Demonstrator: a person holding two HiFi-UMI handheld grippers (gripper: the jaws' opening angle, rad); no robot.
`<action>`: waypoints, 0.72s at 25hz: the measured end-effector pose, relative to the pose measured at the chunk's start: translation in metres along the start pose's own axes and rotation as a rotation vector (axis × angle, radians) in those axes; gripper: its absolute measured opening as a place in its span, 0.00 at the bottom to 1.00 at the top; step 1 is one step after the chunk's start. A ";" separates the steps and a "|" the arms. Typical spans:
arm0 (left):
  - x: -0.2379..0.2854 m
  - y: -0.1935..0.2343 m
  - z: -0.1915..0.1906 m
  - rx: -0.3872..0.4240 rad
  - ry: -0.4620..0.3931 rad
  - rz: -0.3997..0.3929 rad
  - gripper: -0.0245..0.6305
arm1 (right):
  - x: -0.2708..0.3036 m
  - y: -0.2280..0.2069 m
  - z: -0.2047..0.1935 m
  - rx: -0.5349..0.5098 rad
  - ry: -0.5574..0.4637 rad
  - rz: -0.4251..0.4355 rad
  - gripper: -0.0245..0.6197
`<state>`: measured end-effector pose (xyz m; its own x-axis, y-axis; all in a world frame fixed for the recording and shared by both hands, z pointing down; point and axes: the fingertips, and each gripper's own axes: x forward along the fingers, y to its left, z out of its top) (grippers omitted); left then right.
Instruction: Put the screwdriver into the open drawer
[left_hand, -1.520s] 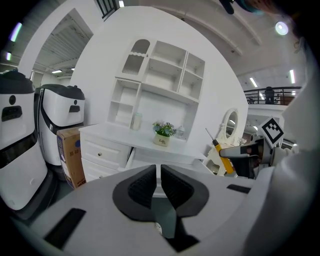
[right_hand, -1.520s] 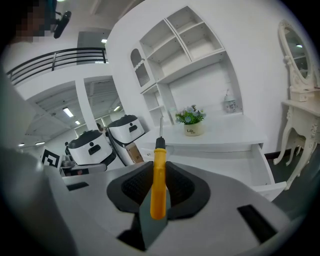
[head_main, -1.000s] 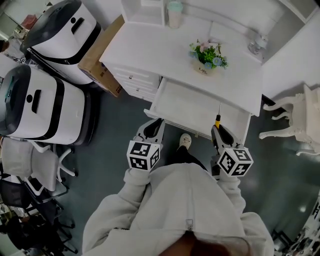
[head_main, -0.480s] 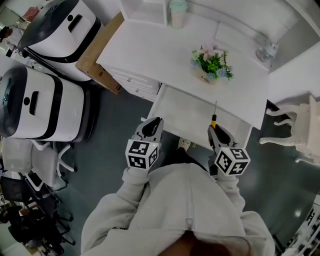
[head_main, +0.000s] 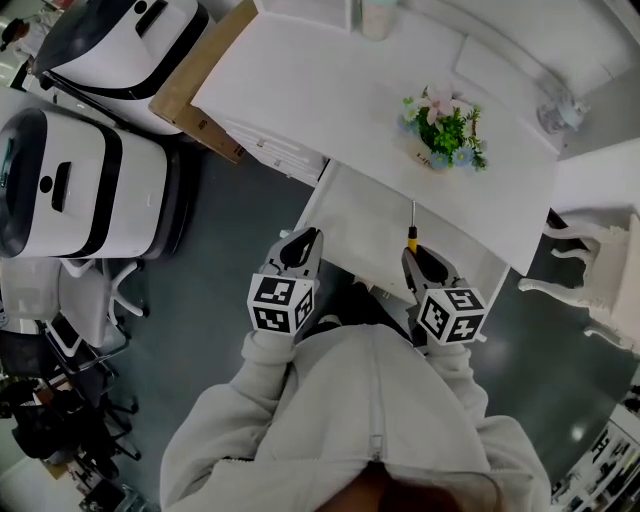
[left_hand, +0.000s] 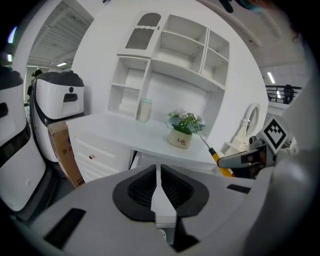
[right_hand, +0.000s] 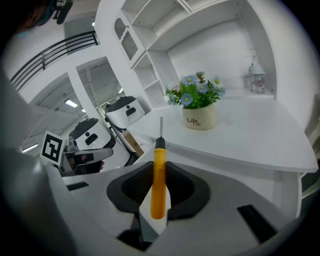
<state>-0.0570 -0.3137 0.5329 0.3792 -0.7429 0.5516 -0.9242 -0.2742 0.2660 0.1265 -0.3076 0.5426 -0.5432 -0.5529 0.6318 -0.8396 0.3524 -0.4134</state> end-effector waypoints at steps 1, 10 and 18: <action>0.001 0.002 -0.001 -0.006 0.004 0.008 0.10 | 0.006 0.000 -0.002 -0.015 0.019 0.004 0.18; 0.002 0.009 -0.012 -0.027 0.024 0.059 0.10 | 0.065 -0.006 -0.029 -0.134 0.193 0.057 0.18; 0.001 0.011 -0.023 -0.049 0.046 0.092 0.10 | 0.112 -0.022 -0.053 -0.209 0.335 0.051 0.18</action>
<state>-0.0661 -0.3032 0.5543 0.2958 -0.7345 0.6107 -0.9521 -0.1749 0.2508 0.0840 -0.3377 0.6571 -0.5271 -0.2664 0.8070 -0.7759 0.5381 -0.3291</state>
